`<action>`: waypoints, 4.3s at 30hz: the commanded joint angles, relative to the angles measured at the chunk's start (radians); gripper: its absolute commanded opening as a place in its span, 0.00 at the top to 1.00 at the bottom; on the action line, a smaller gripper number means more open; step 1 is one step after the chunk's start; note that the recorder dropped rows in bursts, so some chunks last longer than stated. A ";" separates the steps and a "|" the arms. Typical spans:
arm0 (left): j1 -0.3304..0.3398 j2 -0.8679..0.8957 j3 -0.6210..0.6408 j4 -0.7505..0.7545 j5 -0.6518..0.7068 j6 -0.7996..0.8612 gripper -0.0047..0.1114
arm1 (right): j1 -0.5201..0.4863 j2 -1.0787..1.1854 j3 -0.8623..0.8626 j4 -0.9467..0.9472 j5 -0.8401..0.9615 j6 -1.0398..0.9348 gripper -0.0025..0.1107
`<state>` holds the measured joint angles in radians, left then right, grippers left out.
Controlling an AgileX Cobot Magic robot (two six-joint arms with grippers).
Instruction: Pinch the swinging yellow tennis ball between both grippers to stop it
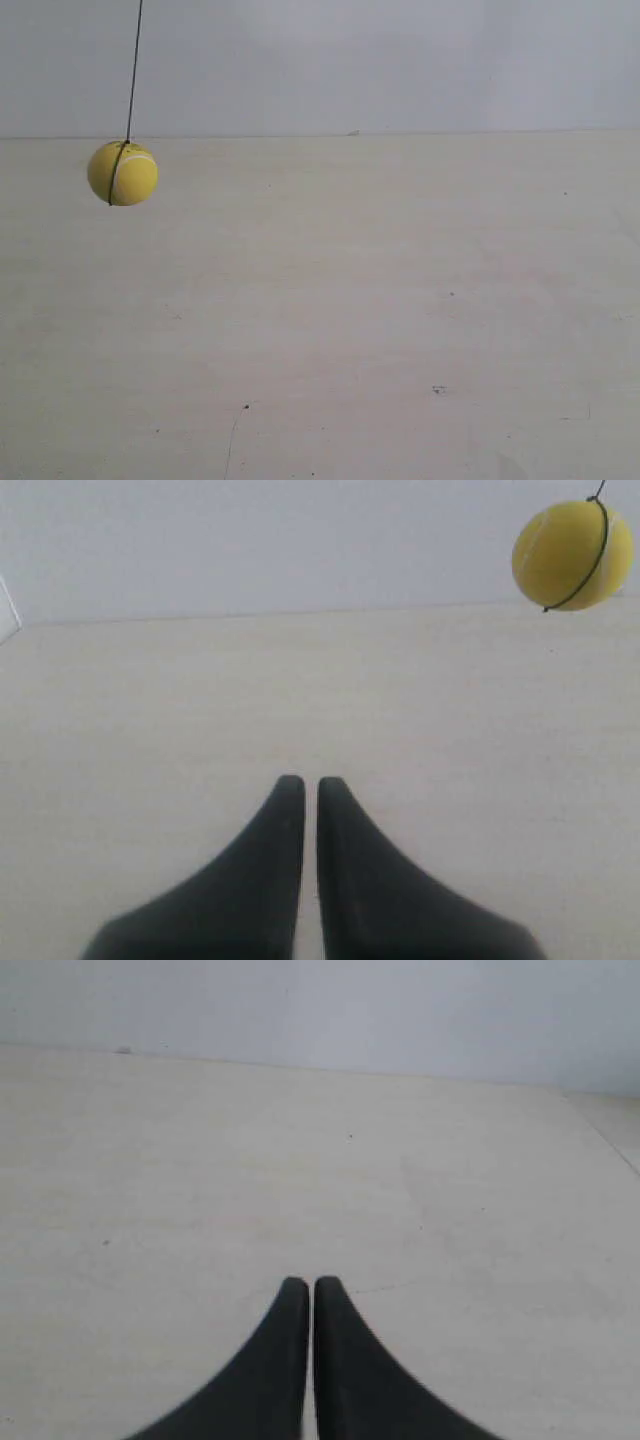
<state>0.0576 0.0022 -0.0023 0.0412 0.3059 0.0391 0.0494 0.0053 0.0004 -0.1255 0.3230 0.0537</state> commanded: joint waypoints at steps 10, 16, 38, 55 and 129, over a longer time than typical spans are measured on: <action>0.002 -0.002 0.002 -0.242 -0.387 -0.103 0.92 | -0.005 -0.005 0.000 -0.016 -0.415 -0.023 0.98; 0.002 -0.002 0.002 -0.251 -0.472 -0.482 0.92 | -0.005 -0.005 0.000 -0.008 -0.627 0.169 0.98; -0.001 0.470 -0.303 1.030 -0.946 -1.386 0.92 | -0.005 0.323 -0.219 -0.696 -0.858 1.056 0.98; -0.001 1.184 -0.323 0.948 -1.286 -0.990 0.92 | -0.005 0.913 -0.223 -0.656 -1.173 0.724 0.98; -0.230 1.884 -0.639 0.736 -1.527 -0.292 0.92 | 0.305 1.815 -0.831 -0.749 -1.195 0.479 0.98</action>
<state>-0.1646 1.8851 -0.6372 0.8014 -1.2103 -0.2664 0.3517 1.8232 -0.8264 -0.8848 -0.8605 0.5467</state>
